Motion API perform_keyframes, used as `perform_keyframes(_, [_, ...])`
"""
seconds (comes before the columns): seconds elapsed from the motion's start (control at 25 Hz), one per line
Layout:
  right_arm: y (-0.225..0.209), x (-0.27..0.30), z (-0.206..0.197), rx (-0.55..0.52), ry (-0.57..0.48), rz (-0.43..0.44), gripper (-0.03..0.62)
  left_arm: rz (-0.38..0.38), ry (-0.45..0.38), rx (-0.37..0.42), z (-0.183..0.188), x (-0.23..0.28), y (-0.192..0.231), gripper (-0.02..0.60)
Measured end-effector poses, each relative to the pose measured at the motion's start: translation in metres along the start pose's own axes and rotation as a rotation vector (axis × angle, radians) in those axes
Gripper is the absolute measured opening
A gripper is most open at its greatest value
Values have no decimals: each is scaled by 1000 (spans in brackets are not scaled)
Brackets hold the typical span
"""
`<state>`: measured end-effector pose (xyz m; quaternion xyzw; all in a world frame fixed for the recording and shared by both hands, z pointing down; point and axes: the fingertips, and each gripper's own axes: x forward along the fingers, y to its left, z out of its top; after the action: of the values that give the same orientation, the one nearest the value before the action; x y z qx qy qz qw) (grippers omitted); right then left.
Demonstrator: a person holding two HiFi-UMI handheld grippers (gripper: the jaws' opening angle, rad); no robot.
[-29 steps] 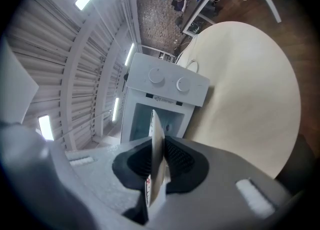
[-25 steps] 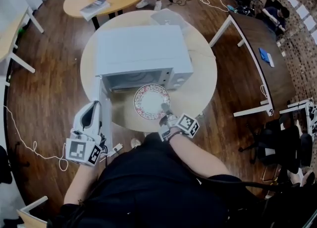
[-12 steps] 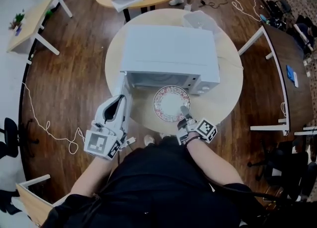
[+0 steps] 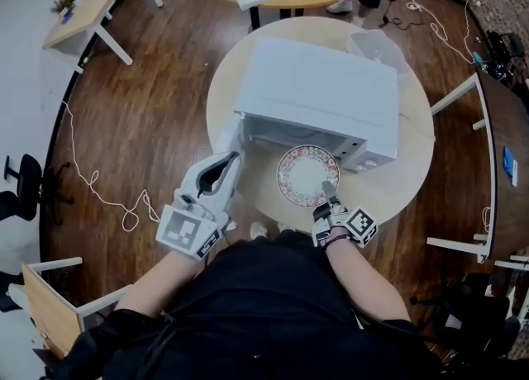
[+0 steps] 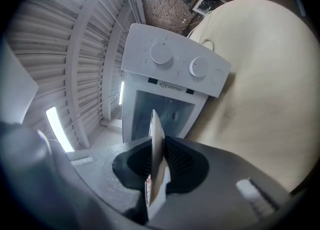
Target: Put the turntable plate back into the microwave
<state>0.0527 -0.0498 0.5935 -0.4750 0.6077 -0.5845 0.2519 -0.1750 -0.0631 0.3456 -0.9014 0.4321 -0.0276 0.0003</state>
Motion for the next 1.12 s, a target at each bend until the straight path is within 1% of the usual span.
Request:
perform_keyframes(0.32, [4, 11, -5, -20, 58, 17, 31, 3, 4, -2, 1, 9, 2, 5])
perform_keyframes(0.44, [5, 13, -2, -16, 59, 12, 31, 2, 4, -2, 1, 13, 2, 5])
perform_keyframes(0.56, [7, 17, 2, -23, 56, 26, 31, 6, 4, -5, 2, 16, 4, 5])
perform_keyframes(0.72, [4, 20, 5, 4, 49, 10, 31, 12, -1, -11, 2, 21, 7, 5])
perform_keyframes(0.88, [3, 24, 7, 7, 50, 10, 31, 15, 3, -20, 0, 25, 7, 5])
perform_keyframes(1.12, [5, 31, 6, 13, 54, 16, 31, 3, 15, -27, -6, 29, 2, 5])
